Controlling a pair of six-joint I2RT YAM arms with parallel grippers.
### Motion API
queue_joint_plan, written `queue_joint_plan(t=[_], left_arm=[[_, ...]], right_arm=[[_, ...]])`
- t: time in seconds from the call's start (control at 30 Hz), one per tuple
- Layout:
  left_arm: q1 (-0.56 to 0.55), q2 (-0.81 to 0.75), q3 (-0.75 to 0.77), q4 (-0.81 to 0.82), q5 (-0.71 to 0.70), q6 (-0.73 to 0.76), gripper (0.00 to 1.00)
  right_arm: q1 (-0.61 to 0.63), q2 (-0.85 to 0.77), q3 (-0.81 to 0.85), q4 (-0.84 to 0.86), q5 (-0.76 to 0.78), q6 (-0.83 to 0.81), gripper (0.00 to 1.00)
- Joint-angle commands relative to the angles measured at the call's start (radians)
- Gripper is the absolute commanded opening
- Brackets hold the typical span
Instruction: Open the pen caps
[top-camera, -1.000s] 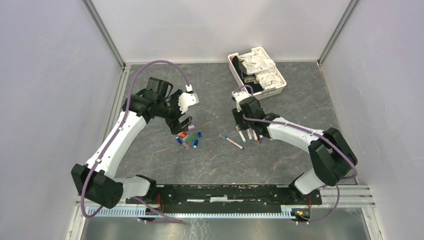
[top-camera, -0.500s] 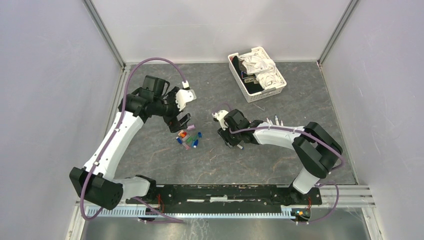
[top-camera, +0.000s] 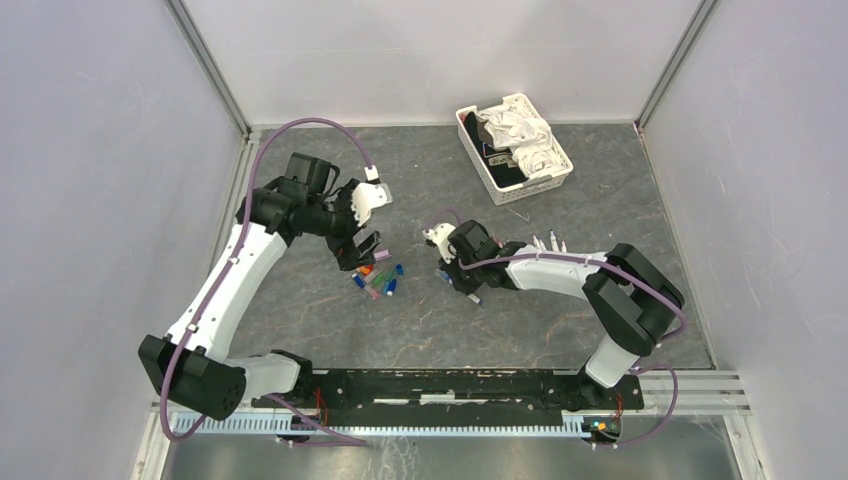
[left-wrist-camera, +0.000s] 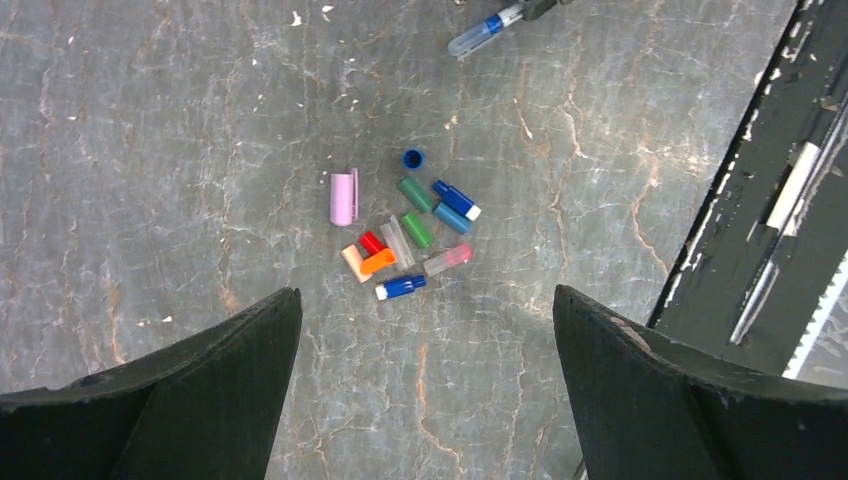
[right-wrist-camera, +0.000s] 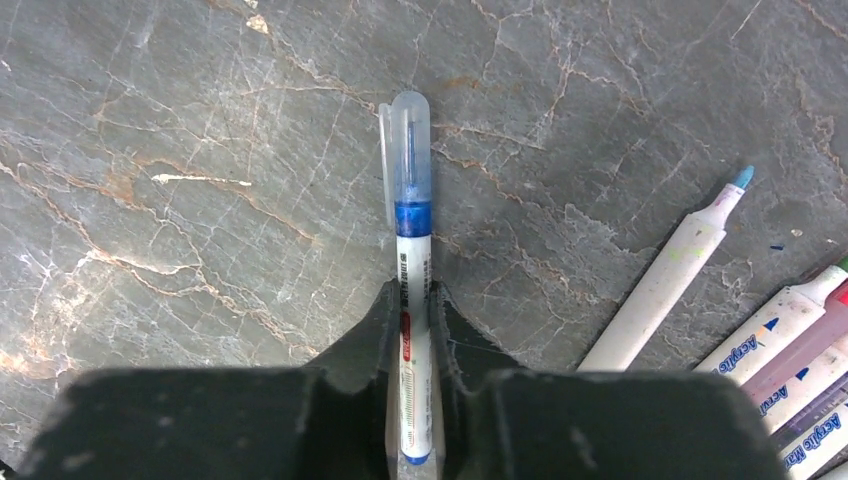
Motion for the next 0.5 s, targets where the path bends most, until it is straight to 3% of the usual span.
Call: queue_joint_plan(t=[0.0, 0.17, 0.47], left_arm=[[0.004, -0.012, 0.014, -0.040, 0.073, 0.061, 1.00], [0.005, -0.008, -0.016, -0.075, 0.110, 0.135, 1.00], [-0.021, -0.024, -0.148, -0.068, 0.240, 0.301, 0.99]], right_arm=[[-0.009, -0.016, -0.052, -0.003, -0.052, -0.008, 0.11], [-0.044, -0.052, -0.072, 0.015, -0.161, 0.005, 0.00], [-0.109, -0.126, 0.010, 0.056, -0.705, 0.124, 0.00]])
